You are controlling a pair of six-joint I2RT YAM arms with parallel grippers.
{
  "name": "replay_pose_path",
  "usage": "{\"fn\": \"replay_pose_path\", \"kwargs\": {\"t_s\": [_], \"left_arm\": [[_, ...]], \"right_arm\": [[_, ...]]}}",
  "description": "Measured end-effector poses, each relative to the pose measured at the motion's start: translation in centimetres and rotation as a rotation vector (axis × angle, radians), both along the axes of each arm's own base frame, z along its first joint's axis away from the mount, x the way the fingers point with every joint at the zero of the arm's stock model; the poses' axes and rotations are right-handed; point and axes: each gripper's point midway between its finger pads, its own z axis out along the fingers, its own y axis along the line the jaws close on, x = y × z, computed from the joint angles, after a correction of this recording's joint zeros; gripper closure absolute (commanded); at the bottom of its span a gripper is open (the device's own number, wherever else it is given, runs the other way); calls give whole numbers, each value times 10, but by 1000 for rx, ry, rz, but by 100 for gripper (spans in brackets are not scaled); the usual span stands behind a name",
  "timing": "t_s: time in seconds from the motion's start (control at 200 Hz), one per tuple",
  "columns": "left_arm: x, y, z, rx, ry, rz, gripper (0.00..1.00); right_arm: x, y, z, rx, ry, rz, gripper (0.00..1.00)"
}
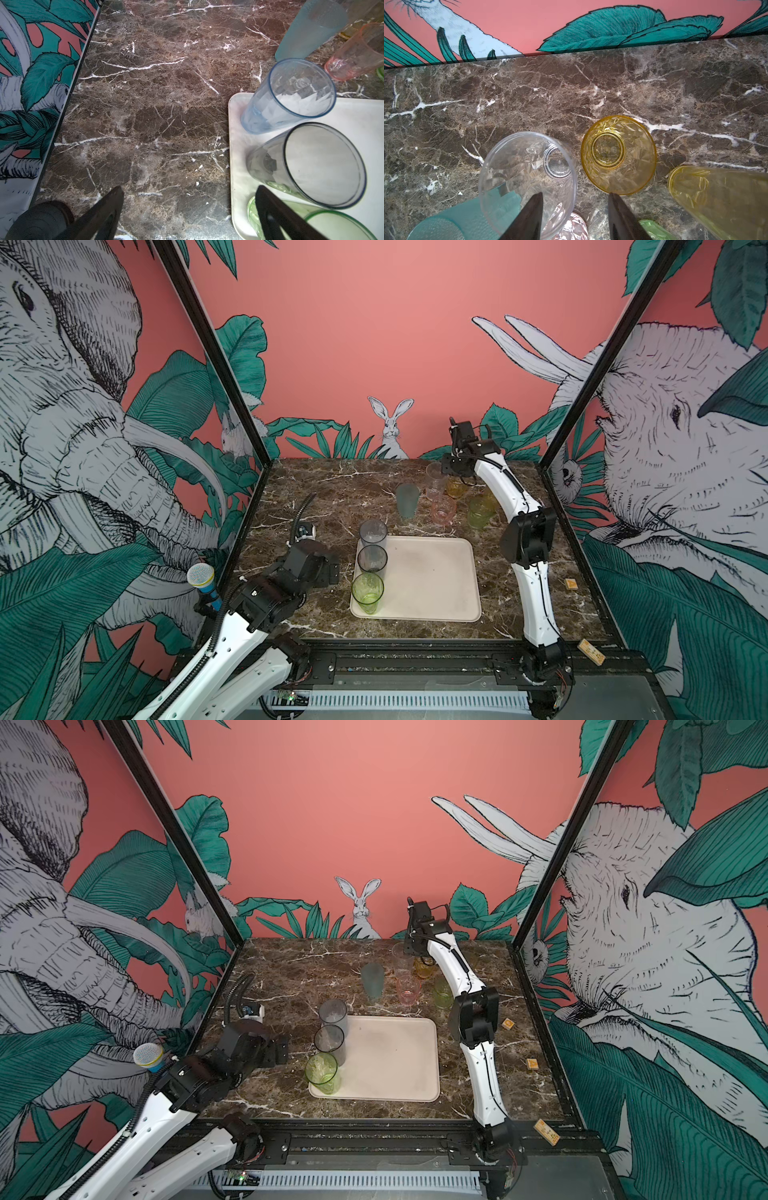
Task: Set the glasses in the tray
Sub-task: 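Move the right gripper above the clear glass farthest from the robot, then lower the right gripper into the clear glass rim and close it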
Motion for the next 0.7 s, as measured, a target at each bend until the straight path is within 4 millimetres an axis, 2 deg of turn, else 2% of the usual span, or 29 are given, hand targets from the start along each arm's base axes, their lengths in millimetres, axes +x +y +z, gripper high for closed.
{"fn": "replay_pose_path", "kwargs": {"t_s": [0.35, 0.7], "left_arm": [[0, 0, -1, 1, 2, 0, 1], [-1, 1, -1, -2, -2, 0, 1]], "right_arm": [[1, 1, -12, -6, 20, 8, 68], [4, 5, -22, -2, 34, 20, 79]]}}
